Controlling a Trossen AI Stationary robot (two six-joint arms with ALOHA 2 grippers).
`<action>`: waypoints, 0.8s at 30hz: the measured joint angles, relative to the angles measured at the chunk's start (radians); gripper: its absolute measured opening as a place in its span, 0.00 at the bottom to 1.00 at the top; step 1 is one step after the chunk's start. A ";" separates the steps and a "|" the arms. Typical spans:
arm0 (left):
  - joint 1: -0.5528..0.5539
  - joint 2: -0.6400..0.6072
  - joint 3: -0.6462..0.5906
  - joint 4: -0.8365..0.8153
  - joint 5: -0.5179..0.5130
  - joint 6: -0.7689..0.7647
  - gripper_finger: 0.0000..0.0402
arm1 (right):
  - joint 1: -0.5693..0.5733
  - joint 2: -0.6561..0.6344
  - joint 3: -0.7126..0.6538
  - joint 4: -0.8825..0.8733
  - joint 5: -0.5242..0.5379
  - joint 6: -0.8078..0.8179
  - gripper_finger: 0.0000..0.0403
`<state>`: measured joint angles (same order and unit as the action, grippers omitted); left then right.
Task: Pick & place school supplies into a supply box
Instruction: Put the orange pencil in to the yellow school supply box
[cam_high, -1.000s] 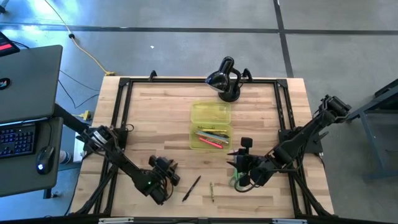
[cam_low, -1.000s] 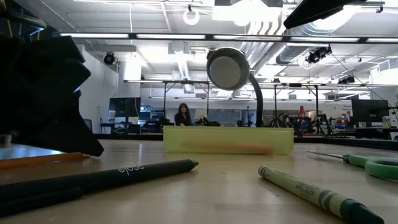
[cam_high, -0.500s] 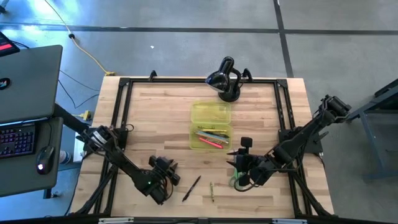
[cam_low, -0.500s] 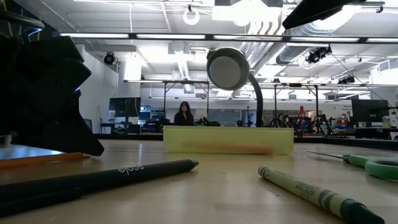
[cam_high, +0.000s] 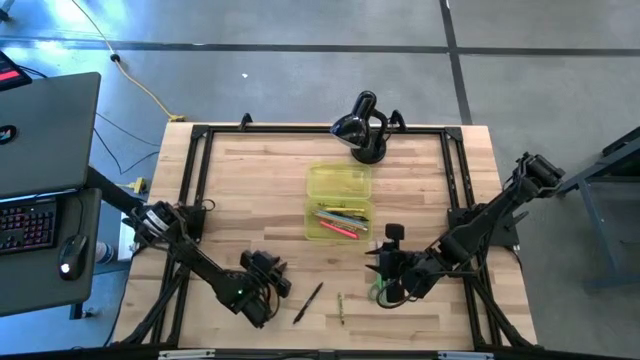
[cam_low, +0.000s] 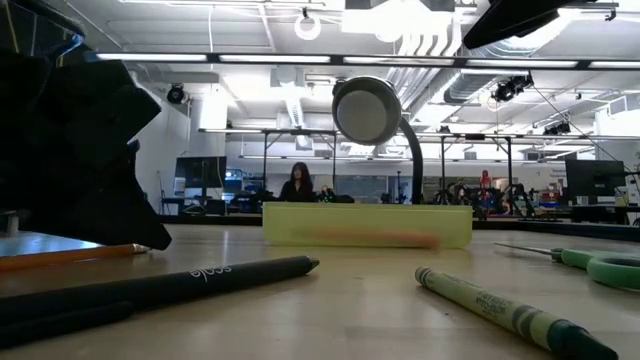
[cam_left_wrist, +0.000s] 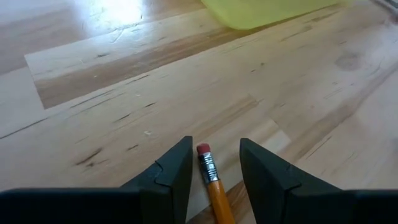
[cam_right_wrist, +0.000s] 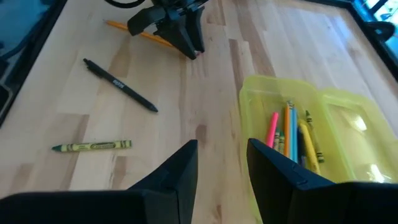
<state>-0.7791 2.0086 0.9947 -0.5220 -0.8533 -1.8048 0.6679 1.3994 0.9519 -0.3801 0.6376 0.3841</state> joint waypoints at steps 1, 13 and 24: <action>-0.008 0.014 0.000 0.003 -0.020 -0.002 0.41 | 0.000 0.000 0.000 0.000 -0.010 0.000 0.29; -0.028 0.080 0.000 0.034 -0.166 0.005 0.41 | 0.000 0.000 0.000 0.000 -0.048 0.004 0.29; -0.027 0.091 0.000 0.041 -0.176 0.012 0.41 | 0.000 0.000 0.000 0.004 -0.041 0.019 0.29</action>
<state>-0.8062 2.1000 0.9943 -0.4809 -1.0294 -1.7924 0.6682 1.3994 0.9516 -0.3763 0.5964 0.4029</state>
